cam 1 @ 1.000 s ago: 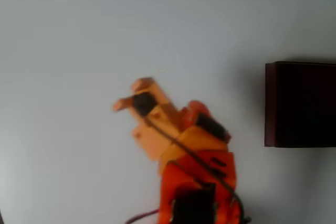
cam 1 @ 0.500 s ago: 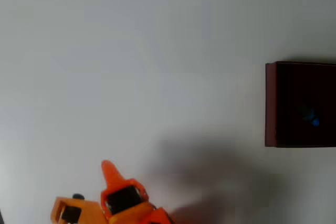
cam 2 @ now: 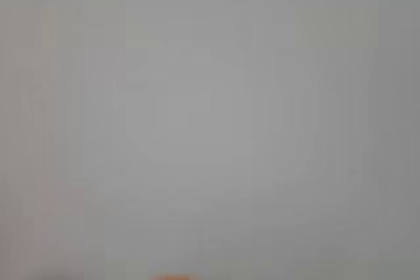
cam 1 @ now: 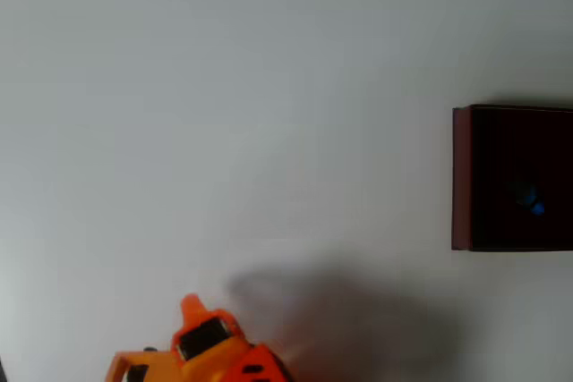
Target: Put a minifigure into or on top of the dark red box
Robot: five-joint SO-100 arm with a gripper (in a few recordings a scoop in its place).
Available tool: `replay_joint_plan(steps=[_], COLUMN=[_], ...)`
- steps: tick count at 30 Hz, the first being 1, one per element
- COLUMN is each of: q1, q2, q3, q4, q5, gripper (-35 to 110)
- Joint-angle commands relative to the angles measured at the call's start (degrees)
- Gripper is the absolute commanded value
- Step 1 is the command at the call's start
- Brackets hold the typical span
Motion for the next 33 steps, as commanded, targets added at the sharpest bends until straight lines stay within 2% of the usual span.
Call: replay_joint_plan(steps=[1, 18, 24, 25, 26, 28, 29, 33], q1=[-4.3, -6.0, -2.5, -0.9, 1.0, 2.3, 2.6, 4.9], q2=[0.9, 0.9, 0.9, 0.9, 0.8, 0.9, -0.9, -0.8], q3=[1.0, 0.5, 0.7, 1.1, 1.9, 7.5, 7.2, 7.3], q4=[0.2, 1.8, 1.8, 1.6, 1.2, 1.4, 5.2, 5.1], q5=[-2.7, 0.3, 6.1, 10.0, 19.4, 53.2, 62.1, 60.8], gripper=[0, 0, 0, 0, 0, 1, 1, 1])
